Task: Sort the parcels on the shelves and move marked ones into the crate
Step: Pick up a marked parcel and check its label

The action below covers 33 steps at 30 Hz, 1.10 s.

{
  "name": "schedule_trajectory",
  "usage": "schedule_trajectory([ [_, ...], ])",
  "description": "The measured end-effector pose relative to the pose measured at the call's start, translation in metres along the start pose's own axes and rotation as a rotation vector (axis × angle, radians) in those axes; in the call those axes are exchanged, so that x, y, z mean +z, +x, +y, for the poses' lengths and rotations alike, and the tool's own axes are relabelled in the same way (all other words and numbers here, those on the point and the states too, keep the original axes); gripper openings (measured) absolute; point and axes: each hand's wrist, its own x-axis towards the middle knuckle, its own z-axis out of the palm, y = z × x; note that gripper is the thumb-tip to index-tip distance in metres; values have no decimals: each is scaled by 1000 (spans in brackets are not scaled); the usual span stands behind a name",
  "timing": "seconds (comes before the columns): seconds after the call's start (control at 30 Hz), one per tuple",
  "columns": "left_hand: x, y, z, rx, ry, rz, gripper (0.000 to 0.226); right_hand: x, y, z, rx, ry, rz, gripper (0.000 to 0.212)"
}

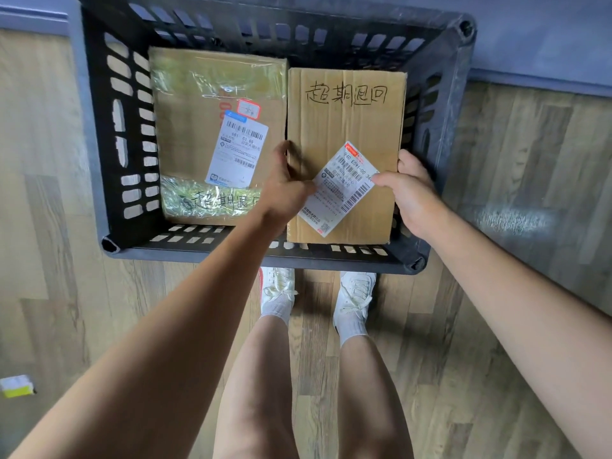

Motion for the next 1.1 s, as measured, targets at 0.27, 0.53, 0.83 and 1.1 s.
schedule_trajectory([
  [0.27,1,-5,4,13,1,8,60,2,-13,6,-15,-6,-6,60],
  [0.53,-18,-48,26,-10,127,86,69,-9,-55,0,-183,-7,101,55],
  [0.83,-30,-167,162,410,441,137,55,-40,-166,-104,-440,-227,152,54],
  [1.1,-48,-327,291,900,887,357,57,-95,-350,-218,-923,-430,300,53],
])
